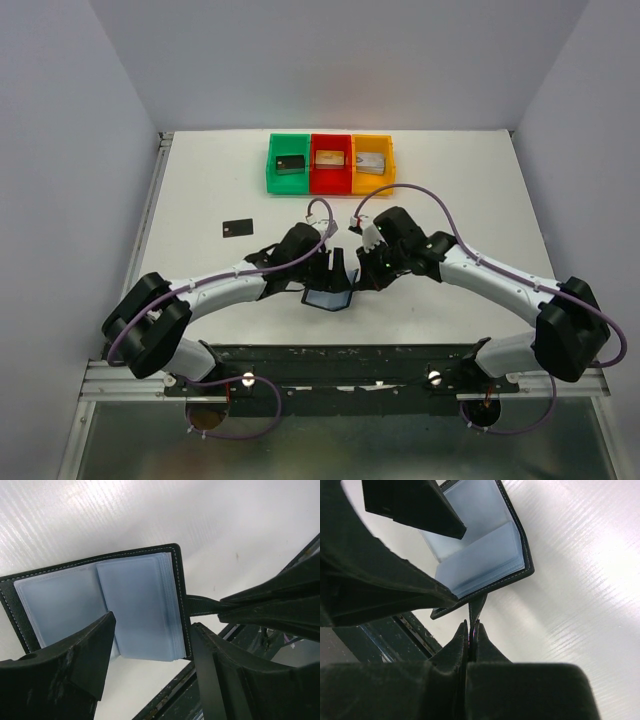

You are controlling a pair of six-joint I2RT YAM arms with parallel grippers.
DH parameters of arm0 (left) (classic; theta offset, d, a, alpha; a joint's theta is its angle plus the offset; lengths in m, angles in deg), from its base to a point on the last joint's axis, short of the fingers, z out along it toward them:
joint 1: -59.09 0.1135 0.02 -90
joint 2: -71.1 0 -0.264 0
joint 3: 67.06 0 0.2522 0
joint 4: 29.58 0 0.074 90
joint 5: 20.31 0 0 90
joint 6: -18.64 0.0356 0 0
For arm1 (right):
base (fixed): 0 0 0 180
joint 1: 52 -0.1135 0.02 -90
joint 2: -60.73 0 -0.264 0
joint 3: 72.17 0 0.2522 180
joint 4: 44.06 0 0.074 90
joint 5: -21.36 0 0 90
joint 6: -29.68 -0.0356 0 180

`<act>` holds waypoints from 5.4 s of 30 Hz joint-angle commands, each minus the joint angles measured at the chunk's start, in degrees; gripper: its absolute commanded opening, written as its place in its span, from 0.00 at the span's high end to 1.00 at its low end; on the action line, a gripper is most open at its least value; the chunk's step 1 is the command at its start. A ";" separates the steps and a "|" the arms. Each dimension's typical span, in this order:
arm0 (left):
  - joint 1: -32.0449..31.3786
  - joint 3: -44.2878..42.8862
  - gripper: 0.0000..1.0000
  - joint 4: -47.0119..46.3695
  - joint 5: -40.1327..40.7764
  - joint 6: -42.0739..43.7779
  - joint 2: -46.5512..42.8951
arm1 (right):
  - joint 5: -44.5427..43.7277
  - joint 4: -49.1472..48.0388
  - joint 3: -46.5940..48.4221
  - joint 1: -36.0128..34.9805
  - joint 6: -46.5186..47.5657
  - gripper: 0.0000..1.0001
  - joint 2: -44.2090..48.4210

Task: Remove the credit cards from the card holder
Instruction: Remove the credit card from the card holder.

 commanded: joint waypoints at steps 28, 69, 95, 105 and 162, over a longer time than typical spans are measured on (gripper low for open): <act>-0.21 0.62 0.35 -0.75 1.60 0.47 1.52 | 2.68 -0.94 -1.16 0.45 -0.42 1.00 2.12; 0.05 5.72 0.63 7.16 14.35 -0.06 -3.92 | 0.74 1.09 -2.48 0.89 0.90 1.00 4.58; 0.41 5.10 0.79 10.24 16.81 0.12 -3.57 | -6.37 2.05 -4.50 1.50 -4.37 0.60 5.81; 0.32 5.89 0.79 9.97 16.89 -1.11 -6.20 | -14.28 8.72 0.94 1.68 -7.00 0.37 8.10; 1.37 10.55 0.98 -4.18 12.24 -4.54 -0.32 | 5.93 -32.93 -13.90 1.59 -32.76 0.62 -13.61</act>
